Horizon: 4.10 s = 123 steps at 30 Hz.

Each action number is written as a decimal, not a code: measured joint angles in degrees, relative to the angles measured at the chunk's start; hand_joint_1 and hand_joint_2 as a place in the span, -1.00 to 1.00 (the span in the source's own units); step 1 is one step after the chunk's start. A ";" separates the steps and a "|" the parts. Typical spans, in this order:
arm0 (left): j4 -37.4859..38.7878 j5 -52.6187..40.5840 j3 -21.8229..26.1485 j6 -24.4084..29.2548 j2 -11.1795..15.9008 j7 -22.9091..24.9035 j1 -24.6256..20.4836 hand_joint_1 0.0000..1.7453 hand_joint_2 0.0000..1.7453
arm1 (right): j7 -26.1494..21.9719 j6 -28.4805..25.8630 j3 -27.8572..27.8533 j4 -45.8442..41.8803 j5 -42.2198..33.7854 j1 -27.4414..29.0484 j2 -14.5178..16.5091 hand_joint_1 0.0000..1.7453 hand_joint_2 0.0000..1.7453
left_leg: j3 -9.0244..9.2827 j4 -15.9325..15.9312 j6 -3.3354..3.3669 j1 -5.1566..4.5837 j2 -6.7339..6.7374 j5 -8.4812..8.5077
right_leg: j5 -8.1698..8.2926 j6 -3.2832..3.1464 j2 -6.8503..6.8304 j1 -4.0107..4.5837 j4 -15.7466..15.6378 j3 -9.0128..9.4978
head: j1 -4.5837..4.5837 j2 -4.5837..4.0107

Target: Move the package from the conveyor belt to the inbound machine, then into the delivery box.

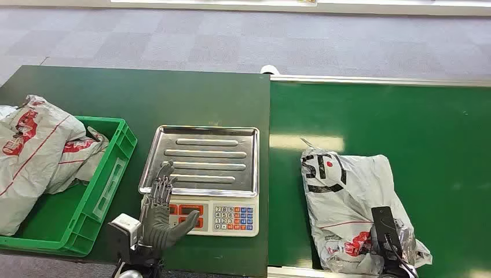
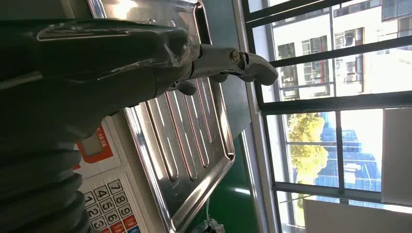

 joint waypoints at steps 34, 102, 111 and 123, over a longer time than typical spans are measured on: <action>0.29 -0.38 3.80 2.65 -0.21 -3.04 -6.88 -1.00 1.00 | -5.47 5.73 31.16 -19.59 -4.19 -11.06 4.59 1.00 1.00 | 0.00 0.00 0.01 0.04 0.01 0.14 | 0.06 -0.02 0.01 0.05 0.06 0.04 | 0.01 0.00; -7.84 -8.65 13.38 1.59 -3.24 -2.86 -8.82 -1.00 1.00 | -22.16 1.44 46.20 -11.36 -18.31 -17.08 8.69 -1.00 1.00 | -0.09 0.01 0.00 0.04 -0.02 0.16 | 0.05 -0.02 -0.04 0.05 0.06 -0.14 | 0.02 0.00; 2.26 -29.28 5.92 -4.34 -1.49 5.76 -16.69 -1.00 1.00 | -18.20 1.00 47.03 -26.94 -18.08 -12.02 4.79 -1.00 1.00 | -0.07 0.02 0.00 0.03 -0.04 0.16 | 0.06 -0.02 -0.08 0.04 0.05 -0.12 | 0.02 0.00; 16.15 -42.35 -0.46 -0.97 -0.55 11.38 -25.04 -1.00 1.00 | -17.28 0.13 42.61 -34.07 -17.54 -6.39 0.69 -1.00 1.00 | -0.09 0.04 0.00 0.04 -0.03 0.16 | 0.07 -0.02 -0.06 0.04 0.05 -0.14 | 0.01 0.00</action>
